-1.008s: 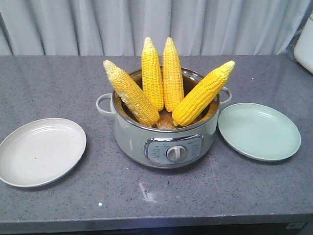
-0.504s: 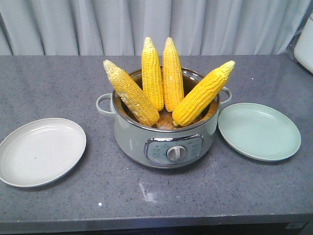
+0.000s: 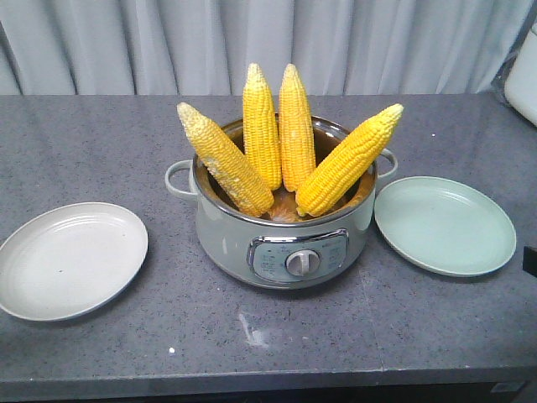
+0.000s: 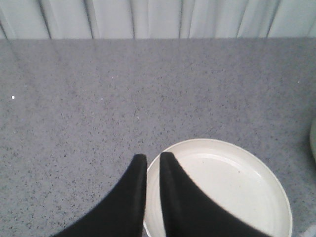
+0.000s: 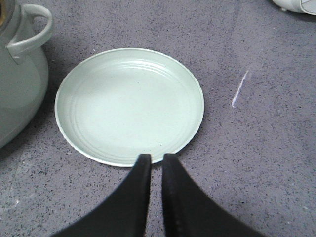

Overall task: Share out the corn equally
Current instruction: 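Reach the right gripper into the pot and grasp a corn cob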

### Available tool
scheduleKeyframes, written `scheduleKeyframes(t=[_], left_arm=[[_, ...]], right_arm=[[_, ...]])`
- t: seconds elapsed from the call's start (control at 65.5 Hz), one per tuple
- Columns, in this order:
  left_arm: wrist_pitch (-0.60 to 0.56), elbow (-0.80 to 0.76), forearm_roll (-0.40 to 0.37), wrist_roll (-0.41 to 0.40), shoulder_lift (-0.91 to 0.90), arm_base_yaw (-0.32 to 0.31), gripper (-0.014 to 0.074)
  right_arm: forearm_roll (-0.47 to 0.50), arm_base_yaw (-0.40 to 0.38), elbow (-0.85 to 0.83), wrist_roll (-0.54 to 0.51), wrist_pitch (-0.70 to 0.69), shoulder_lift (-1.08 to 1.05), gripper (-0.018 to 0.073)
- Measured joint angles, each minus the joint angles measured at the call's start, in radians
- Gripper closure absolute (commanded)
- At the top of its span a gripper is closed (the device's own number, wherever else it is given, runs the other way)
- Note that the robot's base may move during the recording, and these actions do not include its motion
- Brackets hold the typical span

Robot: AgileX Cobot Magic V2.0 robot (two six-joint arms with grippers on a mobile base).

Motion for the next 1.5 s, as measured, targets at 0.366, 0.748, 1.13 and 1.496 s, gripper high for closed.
scheduleKeyframes(t=[0.366,0.748,1.13,1.496], left_arm=[[0.028,0.000,-0.229,0.244,0.028,-0.074,-0.0044],[0.043,0.000,-0.421,0.490,0.028,-0.248,0.0014],[0.043,0.000,-0.423,0.493,0.028,-0.249,0.0043],[0.043,0.000,-0.424,0.493,0.028,-0.249,0.0043]], right_arm=[[0.103,0.000,0.000,-0.019,-0.075,0.073,-0.0141],[0.551,0.051,-0.141,-0.518,-0.101,0.229,-0.0027],[0.713,0.164,-0.372,-0.651,-0.130,0.520,-0.0013],[0.828,0.193,-0.537,-0.776,-0.125,0.739,-0.0013]])
